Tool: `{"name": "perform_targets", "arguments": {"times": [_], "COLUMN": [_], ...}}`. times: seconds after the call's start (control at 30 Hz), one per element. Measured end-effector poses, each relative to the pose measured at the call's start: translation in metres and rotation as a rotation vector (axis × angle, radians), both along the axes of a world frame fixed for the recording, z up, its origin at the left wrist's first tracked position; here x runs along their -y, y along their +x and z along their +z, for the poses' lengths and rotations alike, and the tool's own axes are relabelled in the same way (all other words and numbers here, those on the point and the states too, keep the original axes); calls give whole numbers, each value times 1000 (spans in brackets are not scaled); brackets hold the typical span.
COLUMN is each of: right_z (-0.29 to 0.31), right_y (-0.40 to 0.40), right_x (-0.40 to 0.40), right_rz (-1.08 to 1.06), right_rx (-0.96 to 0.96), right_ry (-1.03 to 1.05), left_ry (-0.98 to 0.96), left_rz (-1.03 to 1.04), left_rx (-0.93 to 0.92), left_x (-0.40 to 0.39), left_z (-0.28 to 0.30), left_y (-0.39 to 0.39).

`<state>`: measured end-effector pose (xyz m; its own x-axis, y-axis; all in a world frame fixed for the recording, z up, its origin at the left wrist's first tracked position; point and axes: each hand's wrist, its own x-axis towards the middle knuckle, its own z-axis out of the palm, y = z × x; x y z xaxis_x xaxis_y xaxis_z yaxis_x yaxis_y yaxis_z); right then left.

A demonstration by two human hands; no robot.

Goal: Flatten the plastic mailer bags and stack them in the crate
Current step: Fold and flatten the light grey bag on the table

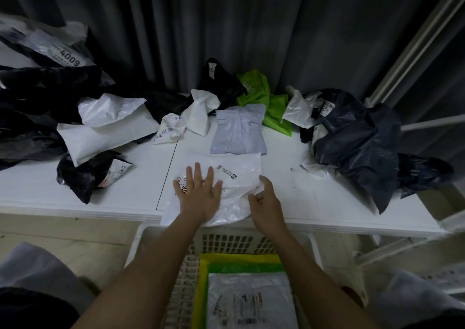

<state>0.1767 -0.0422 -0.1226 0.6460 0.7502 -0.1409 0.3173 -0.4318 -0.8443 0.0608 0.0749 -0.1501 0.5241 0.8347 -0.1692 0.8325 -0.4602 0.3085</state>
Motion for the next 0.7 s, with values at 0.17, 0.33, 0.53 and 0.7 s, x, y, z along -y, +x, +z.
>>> {"name": "perform_targets", "arguments": {"times": [0.17,0.33,0.53,0.7], "right_z": [3,-9,-12,11], "right_y": [0,-3,-4,-11], "right_x": [8,16,25,1], "right_rz": [5,-142,-237,-141], "right_rx": [25,33,35,590], "right_ry": [71,107,105,91], "left_ry": [-81,-123,-124,-80], "left_rz": [65,130,159,145], "left_rx": [27,41,80,56], "left_x": [-3,-3,1,9], "left_z": [1,3,3,5], "left_y": [2,5,8,8]}}
